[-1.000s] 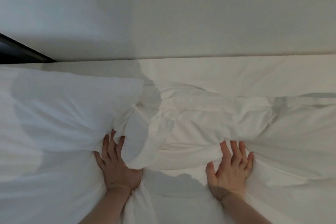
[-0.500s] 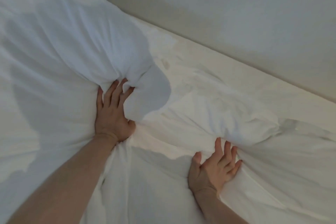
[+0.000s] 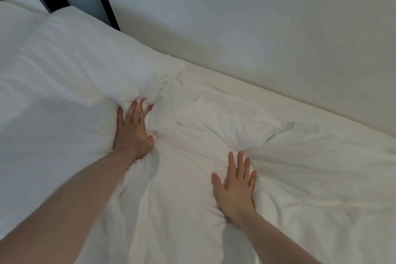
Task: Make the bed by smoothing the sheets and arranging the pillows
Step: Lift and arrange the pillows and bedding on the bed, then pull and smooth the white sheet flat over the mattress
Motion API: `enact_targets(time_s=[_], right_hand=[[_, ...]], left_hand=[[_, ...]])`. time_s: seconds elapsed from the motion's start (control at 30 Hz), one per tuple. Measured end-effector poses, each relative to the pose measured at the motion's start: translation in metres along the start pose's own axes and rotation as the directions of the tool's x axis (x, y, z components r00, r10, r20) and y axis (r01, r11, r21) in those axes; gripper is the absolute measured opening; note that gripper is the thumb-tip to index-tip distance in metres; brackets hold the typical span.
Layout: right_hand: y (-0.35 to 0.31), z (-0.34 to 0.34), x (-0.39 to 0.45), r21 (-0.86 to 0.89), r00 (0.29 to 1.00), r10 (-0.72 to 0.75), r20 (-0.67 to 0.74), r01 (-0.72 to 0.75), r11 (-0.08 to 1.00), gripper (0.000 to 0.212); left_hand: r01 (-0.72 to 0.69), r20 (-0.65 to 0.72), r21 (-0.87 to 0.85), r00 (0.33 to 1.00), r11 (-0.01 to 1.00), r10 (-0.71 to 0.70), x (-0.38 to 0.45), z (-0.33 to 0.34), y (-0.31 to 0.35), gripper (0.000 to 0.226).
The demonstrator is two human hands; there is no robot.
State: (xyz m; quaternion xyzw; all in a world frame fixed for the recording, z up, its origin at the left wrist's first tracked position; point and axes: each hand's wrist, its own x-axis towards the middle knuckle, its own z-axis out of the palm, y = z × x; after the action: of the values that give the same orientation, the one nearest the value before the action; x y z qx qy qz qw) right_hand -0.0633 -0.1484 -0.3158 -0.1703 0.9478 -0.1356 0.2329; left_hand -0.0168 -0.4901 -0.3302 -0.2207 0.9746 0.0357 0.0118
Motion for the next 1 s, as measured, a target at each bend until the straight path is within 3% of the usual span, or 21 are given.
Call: enact_targets(time_s=[0.13, 0.3, 0.4, 0.47, 0.53, 0.6, 0.7, 0.8, 0.87, 0.93, 0.97, 1.0], right_hand=[[0.032, -0.020, -0.065, -0.099, 0.977, -0.068, 0.205, 0.090, 0.991, 0.099], [0.028, -0.014, -0.155, -0.073, 0.934, 0.049, 0.354, -0.024, 0.997, 0.091], [0.025, -0.015, -0.209, -0.079, 0.889, 0.101, 0.447, -0.073, 0.994, 0.097], [0.026, -0.017, -0.244, -0.082, 0.869, 0.128, 0.478, -0.101, 0.992, 0.102], [0.026, -0.019, -0.277, -0.045, 0.855, 0.115, 0.505, -0.107, 0.993, 0.094], [0.025, -0.023, -0.305, -0.008, 0.862, 0.086, 0.500, -0.094, 0.996, 0.092], [0.020, -0.039, -0.325, 0.049, 0.857, 0.084, 0.508, -0.125, 0.991, 0.089], [0.012, -0.066, -0.325, 0.124, 0.856, 0.105, 0.507, -0.192, 0.973, 0.084], [0.006, -0.085, -0.325, 0.205, 0.884, 0.111, 0.454, -0.224, 0.953, 0.080], [0.003, -0.106, -0.327, 0.282, 0.916, 0.106, 0.387, -0.227, 0.932, 0.077], [0.003, -0.116, -0.329, 0.316, 0.927, 0.108, 0.360, -0.230, 0.921, 0.076], [0.007, -0.127, -0.332, 0.350, 0.932, 0.111, 0.344, -0.237, 0.906, 0.077]], left_hand=[[0.079, 0.212, 0.123, 0.972, 0.989, -0.104, -0.020, -0.023, 0.012, 0.090], [0.142, 0.431, -0.126, 0.899, 0.982, -0.075, -0.118, -0.071, 0.027, 0.099], [0.083, 0.368, -0.149, 0.929, 0.985, -0.023, -0.217, -0.108, 0.030, 0.110], [0.166, 0.349, -0.147, 0.931, 0.975, -0.106, -0.285, -0.120, 0.027, 0.117], [0.293, 0.413, -0.118, 0.883, 0.949, -0.221, -0.336, -0.125, 0.022, 0.119], [0.371, 0.472, -0.094, 0.834, 0.924, -0.287, -0.357, -0.131, 0.018, 0.102], [0.409, 0.430, -0.179, 0.850, 0.895, -0.303, -0.349, -0.158, 0.021, 0.063], [0.321, 0.301, -0.200, 0.919, 0.926, -0.254, -0.359, -0.197, 0.025, 0.057], [0.309, 0.279, -0.217, 0.929, 0.926, -0.245, -0.373, -0.211, 0.027, 0.061], [0.341, 0.381, -0.167, 0.888, 0.925, -0.259, -0.382, -0.214, 0.040, 0.064], [0.368, 0.492, -0.138, 0.831, 0.919, -0.259, -0.383, -0.217, 0.053, 0.063], [0.430, 0.634, -0.134, 0.730, 0.893, -0.256, -0.380, -0.217, 0.069, 0.060]])
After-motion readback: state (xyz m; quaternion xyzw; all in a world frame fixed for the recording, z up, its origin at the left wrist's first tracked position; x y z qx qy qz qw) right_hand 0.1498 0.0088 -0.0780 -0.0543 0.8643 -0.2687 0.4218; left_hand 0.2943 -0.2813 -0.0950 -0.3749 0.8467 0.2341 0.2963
